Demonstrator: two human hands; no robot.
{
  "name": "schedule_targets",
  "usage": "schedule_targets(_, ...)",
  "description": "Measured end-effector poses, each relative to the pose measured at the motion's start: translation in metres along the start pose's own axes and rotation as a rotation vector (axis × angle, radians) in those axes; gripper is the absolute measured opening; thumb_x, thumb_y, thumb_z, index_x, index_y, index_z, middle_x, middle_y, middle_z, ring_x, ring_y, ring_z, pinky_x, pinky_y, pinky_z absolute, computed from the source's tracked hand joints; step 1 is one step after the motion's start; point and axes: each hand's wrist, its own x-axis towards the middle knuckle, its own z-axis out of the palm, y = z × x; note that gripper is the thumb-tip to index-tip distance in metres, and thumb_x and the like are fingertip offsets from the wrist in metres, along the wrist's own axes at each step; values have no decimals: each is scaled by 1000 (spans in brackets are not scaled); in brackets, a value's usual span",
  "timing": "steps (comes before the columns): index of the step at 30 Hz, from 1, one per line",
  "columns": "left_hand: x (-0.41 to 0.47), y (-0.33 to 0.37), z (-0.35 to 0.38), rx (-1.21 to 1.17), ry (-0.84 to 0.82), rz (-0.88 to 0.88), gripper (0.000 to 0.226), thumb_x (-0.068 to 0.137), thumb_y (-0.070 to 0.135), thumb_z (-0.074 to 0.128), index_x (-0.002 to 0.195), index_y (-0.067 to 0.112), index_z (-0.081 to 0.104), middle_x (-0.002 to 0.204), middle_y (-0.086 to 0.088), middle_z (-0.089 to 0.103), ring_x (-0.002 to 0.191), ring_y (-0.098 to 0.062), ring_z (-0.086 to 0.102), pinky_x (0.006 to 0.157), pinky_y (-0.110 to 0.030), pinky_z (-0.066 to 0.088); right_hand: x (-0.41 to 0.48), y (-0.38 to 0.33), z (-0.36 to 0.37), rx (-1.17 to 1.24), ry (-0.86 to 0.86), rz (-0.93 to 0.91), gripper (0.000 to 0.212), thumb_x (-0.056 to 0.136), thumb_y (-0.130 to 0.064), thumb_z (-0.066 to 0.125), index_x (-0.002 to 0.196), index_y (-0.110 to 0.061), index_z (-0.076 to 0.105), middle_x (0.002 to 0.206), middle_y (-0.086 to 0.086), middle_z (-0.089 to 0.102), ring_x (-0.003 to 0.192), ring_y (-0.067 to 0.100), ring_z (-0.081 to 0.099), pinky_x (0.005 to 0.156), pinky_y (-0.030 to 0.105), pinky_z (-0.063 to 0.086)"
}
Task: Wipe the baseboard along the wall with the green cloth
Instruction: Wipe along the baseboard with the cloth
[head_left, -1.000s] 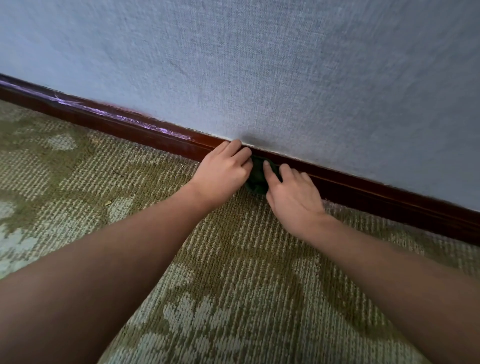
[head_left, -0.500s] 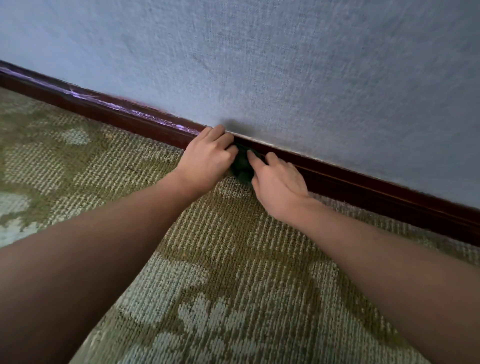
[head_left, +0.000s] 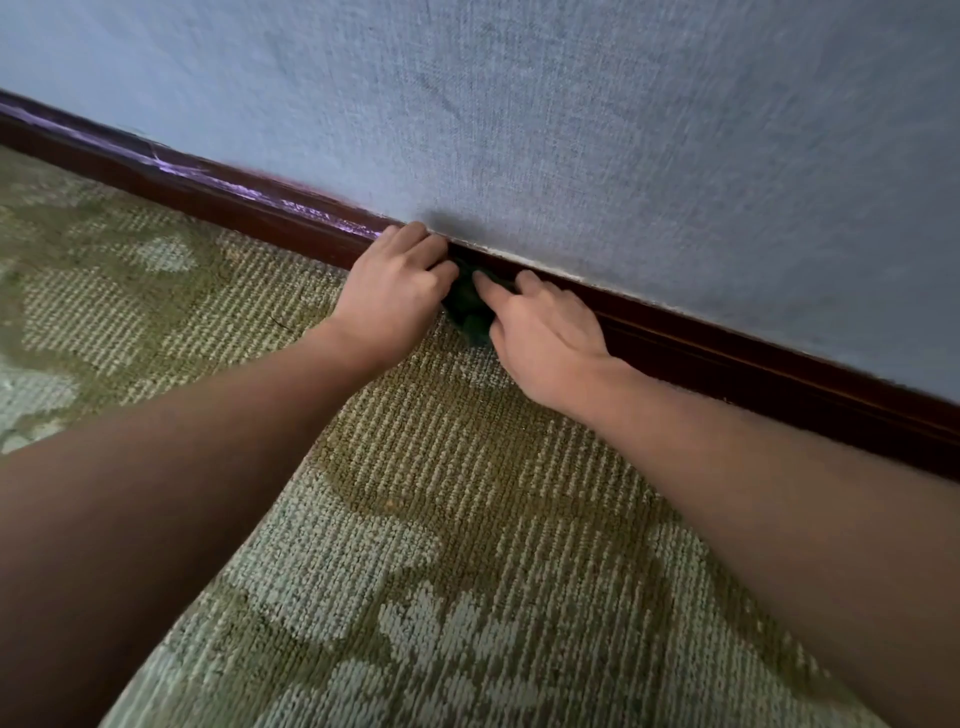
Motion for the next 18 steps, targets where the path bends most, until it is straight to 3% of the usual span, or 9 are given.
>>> schedule_targets(5,2,-1,-7,4,-56,-79,10,61,-13,61,67,-6,65,67,-20,60,68,-36,57,60,-38,47,7,-9,-2,-102,-3,9,49,95,-16,42,142,-19,29,121,12,49,106,28,49,85,35,37)
schedule_targets(8,-4,5,-9,2,-54,-31,15,63,-10,48,64,-7,63,68,-20,58,67,-35,56,58,-38,48,-3,-5,-5,-182,72,-65,45,95,-18,41,139,-17,33,119,11,49,107,26,49,90,35,35)
schedule_targets(12,-19,11,-9,48,-74,90,26,72,-3,38,68,-3,64,70,-17,57,66,-30,56,58,-35,47,-19,1,-3,-308,70,-187,50,96,-17,39,143,-16,23,118,11,46,106,26,47,91,34,32)
schedule_targets(18,-5,3,-12,68,17,64,30,78,1,38,76,-6,67,76,-18,62,71,-32,60,62,-35,49,-6,4,-11,-330,121,-104,50,97,-17,36,145,-17,21,124,13,44,113,28,44,96,36,29)
